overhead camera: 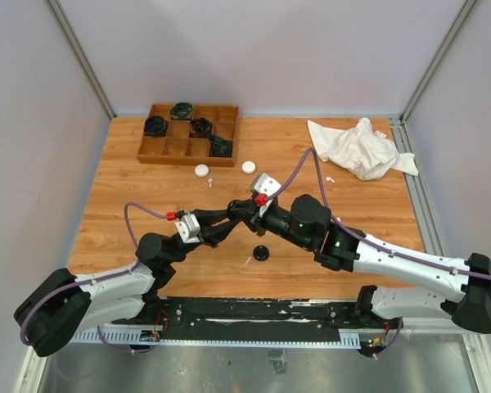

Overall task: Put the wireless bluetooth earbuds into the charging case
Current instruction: Place the earbud in the charging case.

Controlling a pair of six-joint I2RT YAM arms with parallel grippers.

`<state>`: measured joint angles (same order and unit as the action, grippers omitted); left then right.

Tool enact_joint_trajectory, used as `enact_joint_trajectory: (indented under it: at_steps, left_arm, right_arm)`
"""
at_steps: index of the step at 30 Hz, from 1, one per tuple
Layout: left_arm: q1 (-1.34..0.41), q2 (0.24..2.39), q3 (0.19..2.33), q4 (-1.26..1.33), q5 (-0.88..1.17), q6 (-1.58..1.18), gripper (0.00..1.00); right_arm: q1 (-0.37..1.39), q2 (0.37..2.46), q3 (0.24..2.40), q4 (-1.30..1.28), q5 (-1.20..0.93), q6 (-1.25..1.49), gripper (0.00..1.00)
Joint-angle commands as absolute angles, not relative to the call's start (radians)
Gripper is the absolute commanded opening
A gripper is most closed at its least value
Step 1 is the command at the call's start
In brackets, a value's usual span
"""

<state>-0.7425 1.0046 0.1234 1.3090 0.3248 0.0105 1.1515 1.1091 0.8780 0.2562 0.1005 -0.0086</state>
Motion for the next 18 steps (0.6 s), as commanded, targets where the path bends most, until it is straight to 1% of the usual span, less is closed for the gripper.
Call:
enact_joint_trajectory:
  at_steps: [1, 10, 18]
  left_arm:
    - [-0.738, 1.006, 0.123, 1.372, 0.309, -0.001, 0.0]
    - [-0.738, 1.009, 0.126, 1.365, 0.282, -0.007, 0.0]
    - [-0.737, 1.012, 0.127, 1.37, 0.3, -0.013, 0.0]
  right_arm:
    - [1.169, 1.114, 0.887, 0.235, 0.122, -0.027, 0.14]
    - [1.17, 1.126, 0.914, 0.184, 0.102, -0.023, 0.14]
    - [1.17, 1.151, 0.917, 0.192, 0.09, -0.012, 0.14]
